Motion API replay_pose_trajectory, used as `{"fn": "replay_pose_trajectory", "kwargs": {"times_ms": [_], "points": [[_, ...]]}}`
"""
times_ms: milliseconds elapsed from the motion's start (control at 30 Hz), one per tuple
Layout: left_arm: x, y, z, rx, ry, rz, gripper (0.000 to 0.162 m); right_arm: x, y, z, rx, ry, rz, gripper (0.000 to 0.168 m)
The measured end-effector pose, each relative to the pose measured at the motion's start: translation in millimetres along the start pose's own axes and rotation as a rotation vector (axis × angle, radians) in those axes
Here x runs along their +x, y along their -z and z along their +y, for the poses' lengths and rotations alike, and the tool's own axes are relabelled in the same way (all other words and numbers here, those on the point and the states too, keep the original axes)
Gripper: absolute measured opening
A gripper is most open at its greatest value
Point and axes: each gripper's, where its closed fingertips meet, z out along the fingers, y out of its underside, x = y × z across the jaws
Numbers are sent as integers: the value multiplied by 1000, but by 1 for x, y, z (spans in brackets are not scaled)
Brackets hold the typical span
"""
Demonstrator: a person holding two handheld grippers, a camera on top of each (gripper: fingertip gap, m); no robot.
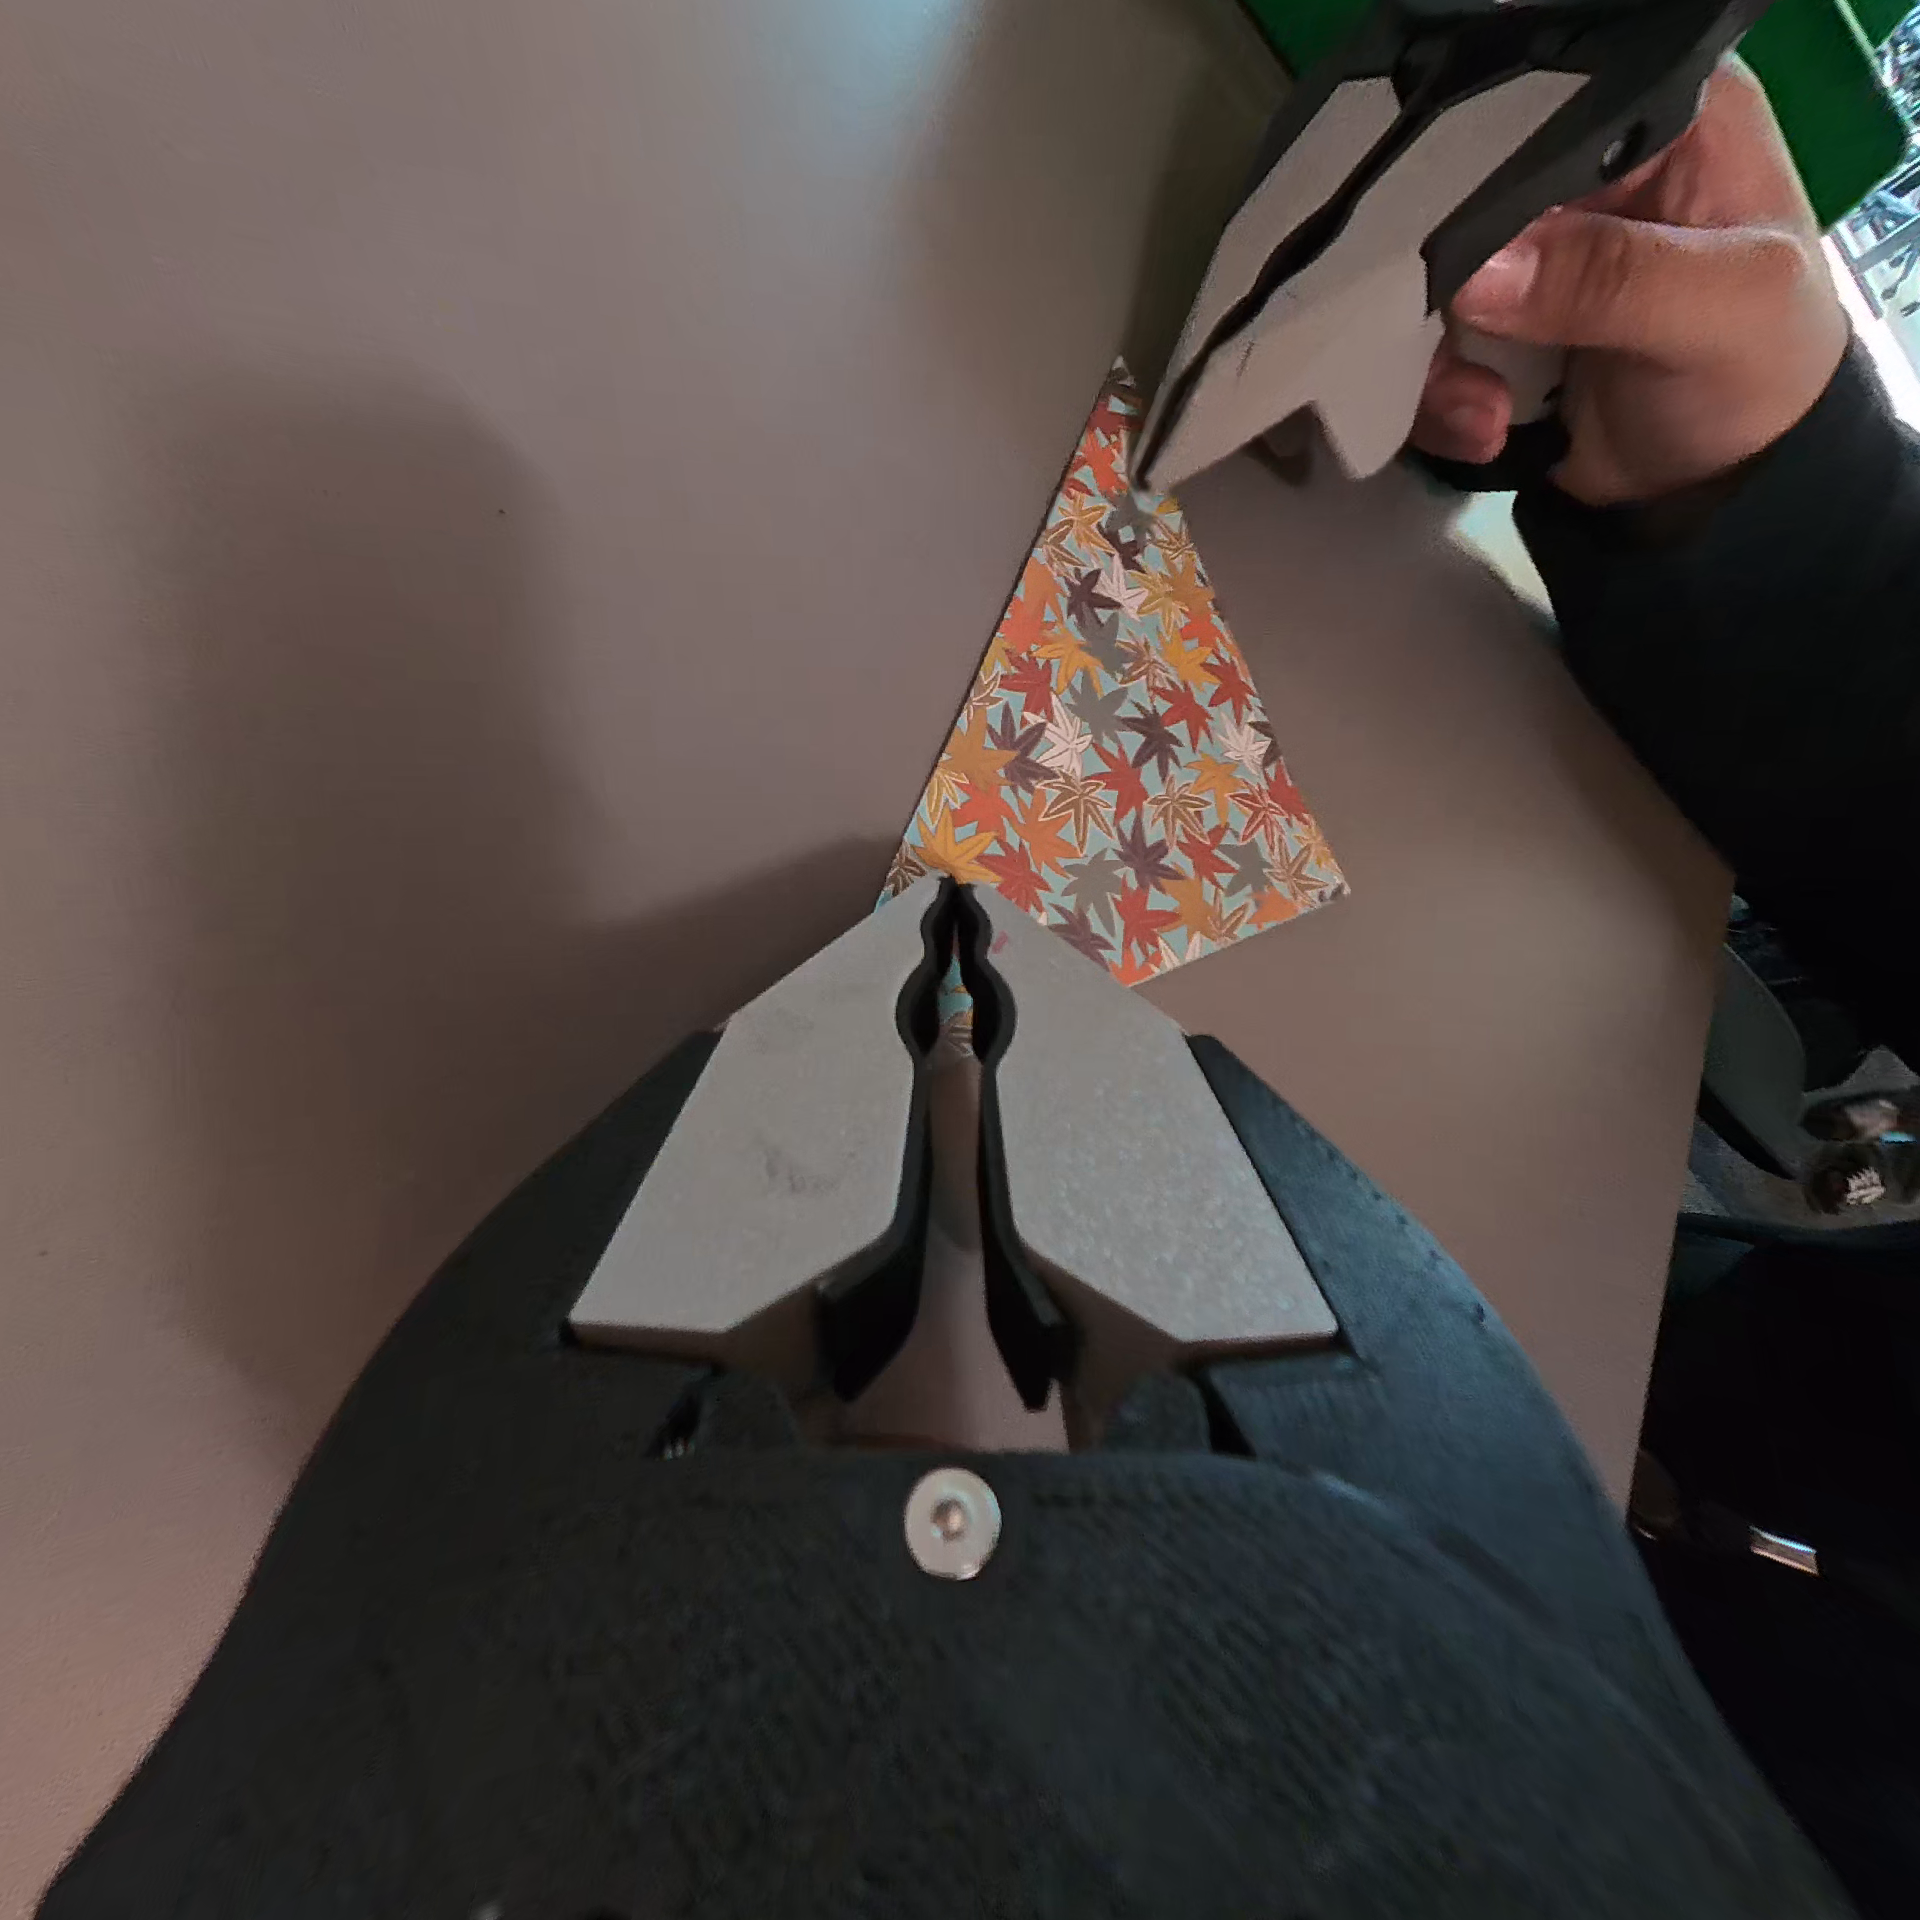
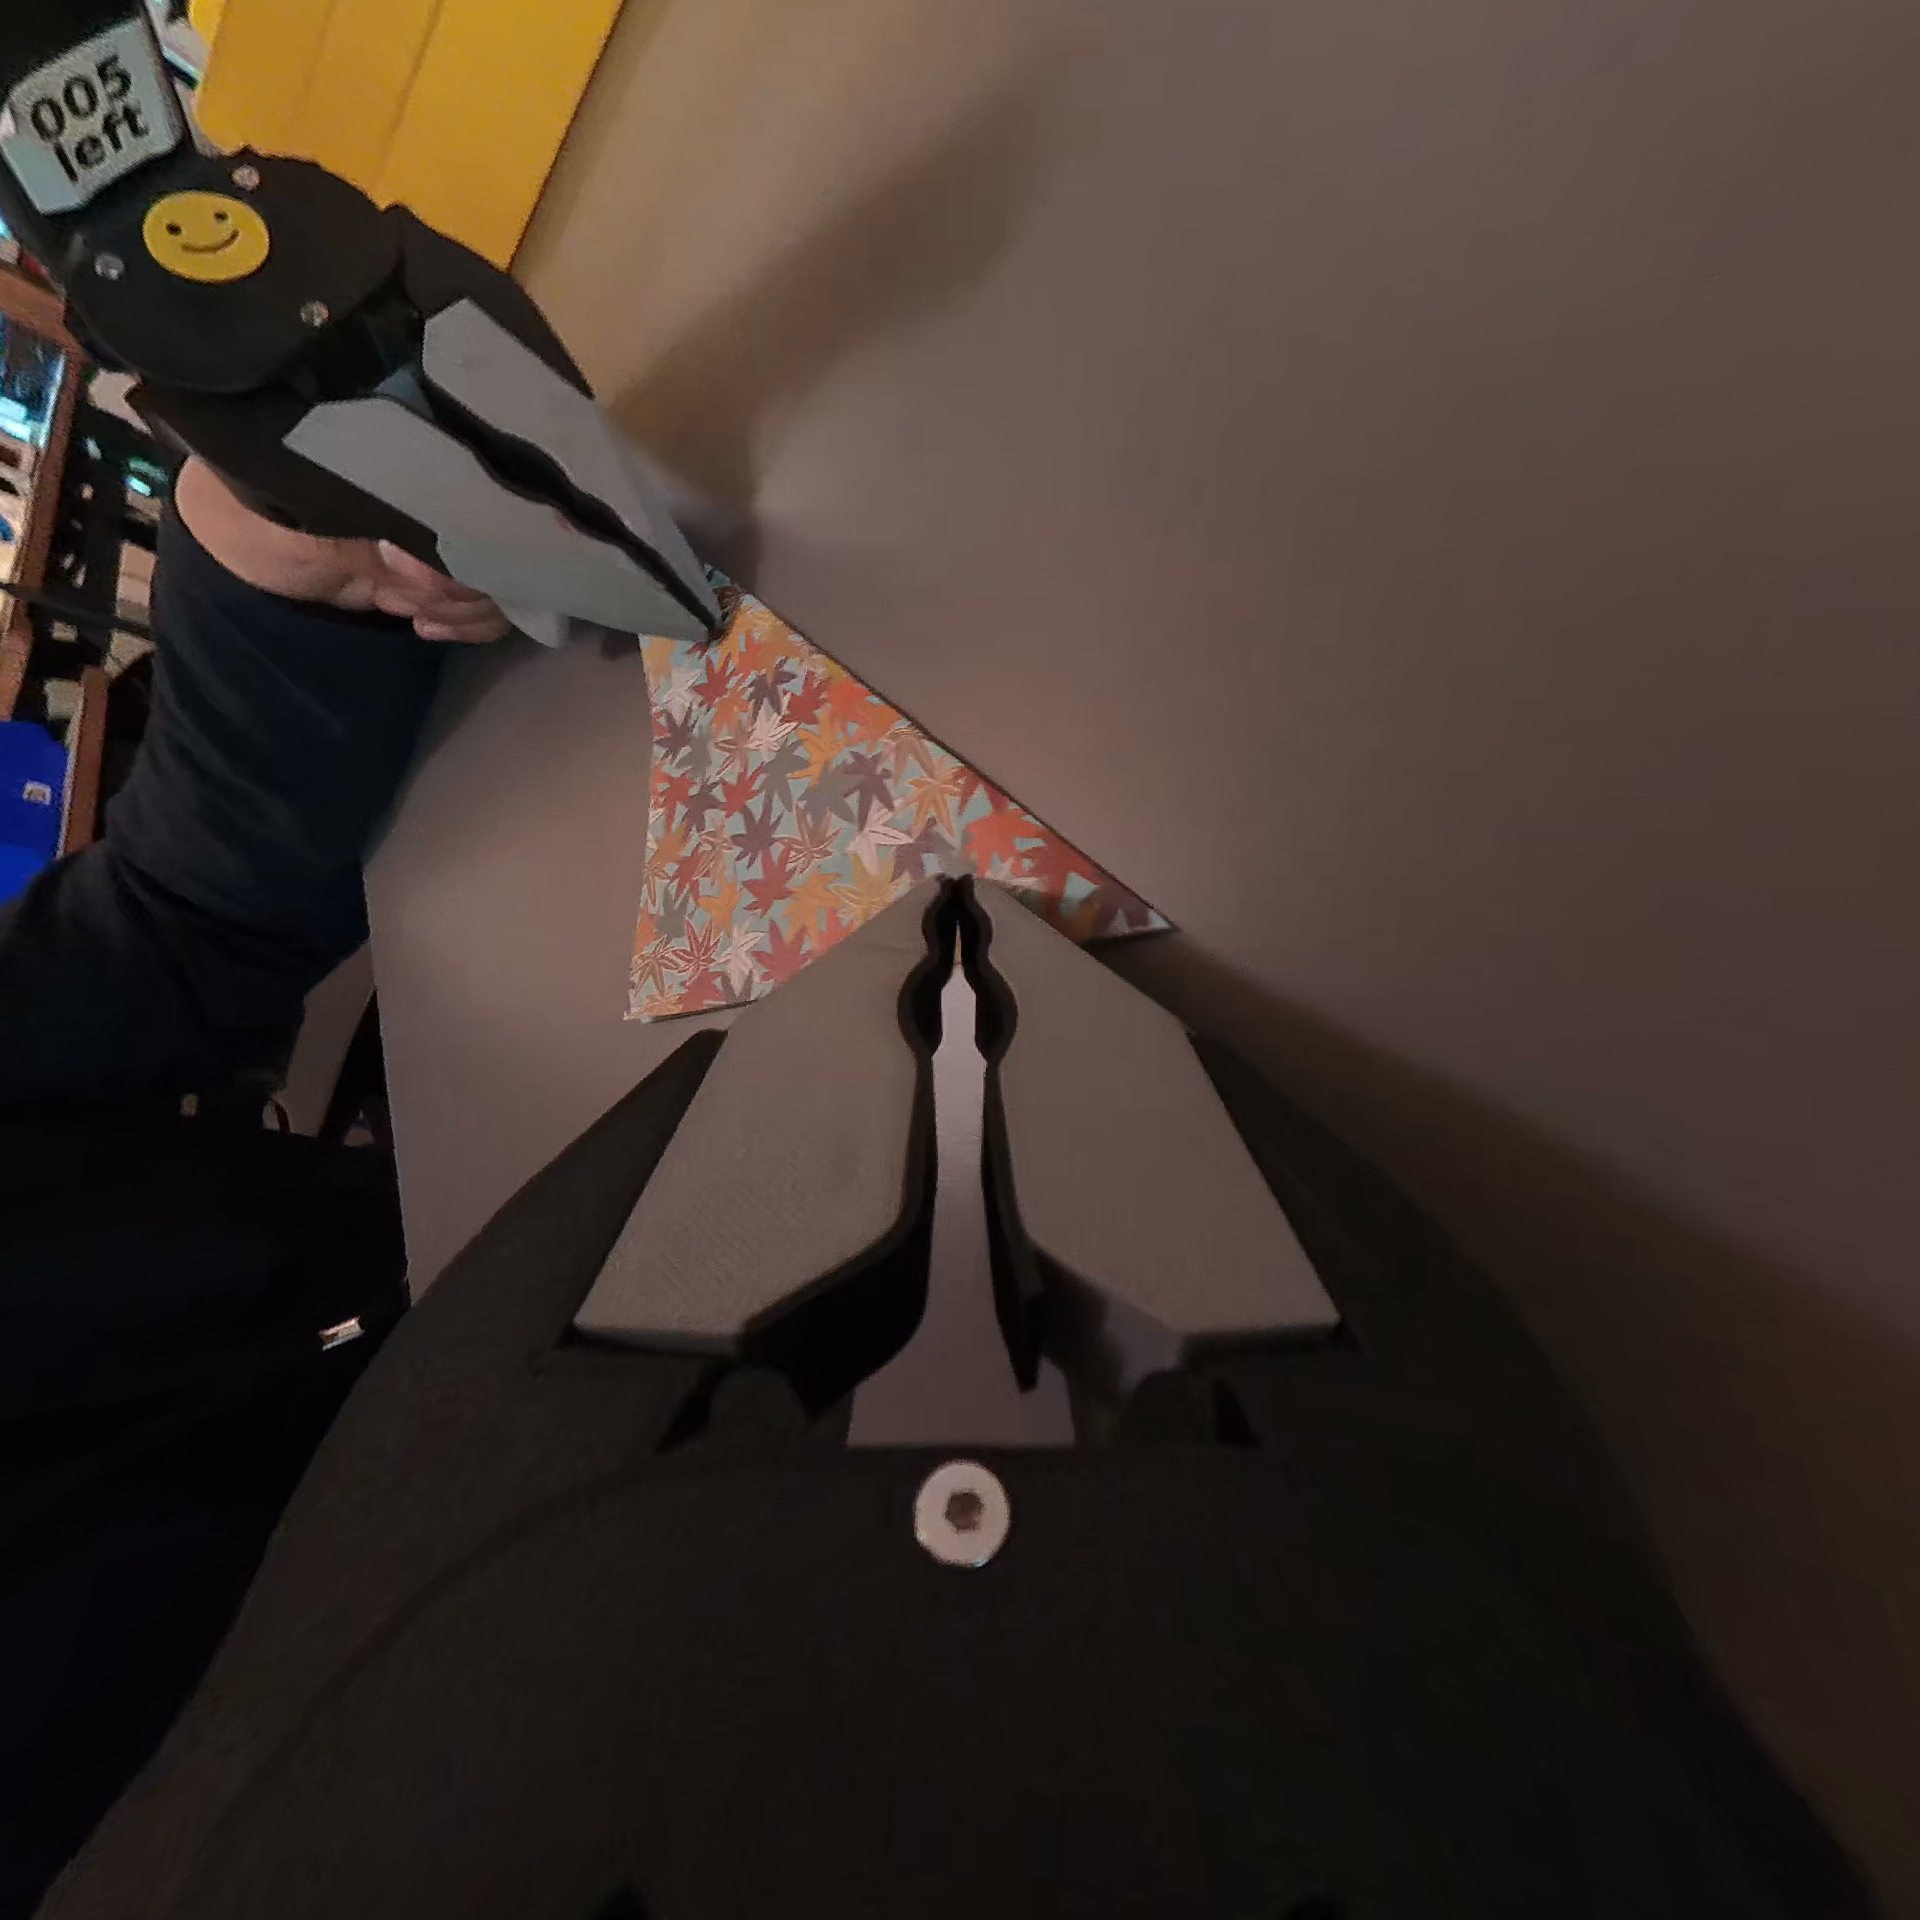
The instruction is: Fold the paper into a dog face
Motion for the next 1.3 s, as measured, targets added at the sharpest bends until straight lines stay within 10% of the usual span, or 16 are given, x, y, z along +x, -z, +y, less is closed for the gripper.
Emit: {"fn": "replay_pose_trajectory", "kwargs": {"times_ms": [1300], "points": [[8,-1,1,-8,-21,57,0,17,13,-54,258,408,371,8]]}}
